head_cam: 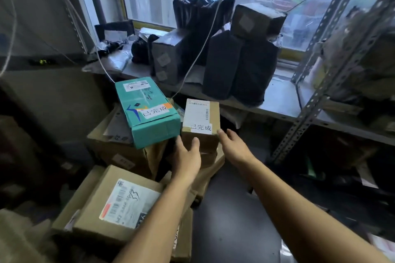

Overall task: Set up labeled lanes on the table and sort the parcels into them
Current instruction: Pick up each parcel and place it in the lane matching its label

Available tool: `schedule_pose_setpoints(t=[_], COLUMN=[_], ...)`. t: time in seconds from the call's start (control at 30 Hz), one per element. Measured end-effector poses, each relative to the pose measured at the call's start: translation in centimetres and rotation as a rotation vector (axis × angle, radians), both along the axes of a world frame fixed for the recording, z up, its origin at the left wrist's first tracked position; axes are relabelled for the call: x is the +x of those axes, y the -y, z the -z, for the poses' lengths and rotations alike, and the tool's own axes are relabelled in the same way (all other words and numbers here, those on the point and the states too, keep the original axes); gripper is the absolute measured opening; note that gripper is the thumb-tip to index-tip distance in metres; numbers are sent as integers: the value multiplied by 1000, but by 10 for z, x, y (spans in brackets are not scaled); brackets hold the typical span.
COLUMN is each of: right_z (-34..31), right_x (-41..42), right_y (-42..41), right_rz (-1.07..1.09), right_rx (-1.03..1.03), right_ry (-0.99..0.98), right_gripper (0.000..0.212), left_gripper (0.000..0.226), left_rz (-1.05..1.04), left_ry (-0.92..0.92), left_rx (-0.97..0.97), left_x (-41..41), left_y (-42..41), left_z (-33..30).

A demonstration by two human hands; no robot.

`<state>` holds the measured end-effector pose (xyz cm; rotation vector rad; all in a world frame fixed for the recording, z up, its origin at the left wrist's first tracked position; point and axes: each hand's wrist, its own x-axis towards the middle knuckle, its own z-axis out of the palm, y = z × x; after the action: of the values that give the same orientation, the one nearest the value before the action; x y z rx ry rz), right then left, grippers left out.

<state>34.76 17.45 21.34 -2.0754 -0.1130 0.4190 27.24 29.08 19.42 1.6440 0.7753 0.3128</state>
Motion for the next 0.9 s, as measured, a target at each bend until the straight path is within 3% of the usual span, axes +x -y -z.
schedule_pose_setpoints(t=[0.1,0.3,0.43,0.6,0.77,0.9], right_z=[5,10,9,5,9,24], right_x=[0,-13,-30,-59,-105,-154], right_y=[-11,2,48,124,215,299], right_rz=[-30,111,166,198,271,402], right_rx=[63,267,301,274,228,196], right_ry=[1,37,84,120,114,97], right_gripper=[54,22,22,25,32,31], left_gripper=[57,34,17,37,39,36], left_rz=[-28,-18,19,178,334,459], left_ry=[51,76,77,106,58,38], left_rx=[21,58,112,168,189,100], left_x=[3,-4,-13,-25,-56,-92], left_y=[2,21,50,106,186,268], left_z=[1,-8,-9,-11,-4,8])
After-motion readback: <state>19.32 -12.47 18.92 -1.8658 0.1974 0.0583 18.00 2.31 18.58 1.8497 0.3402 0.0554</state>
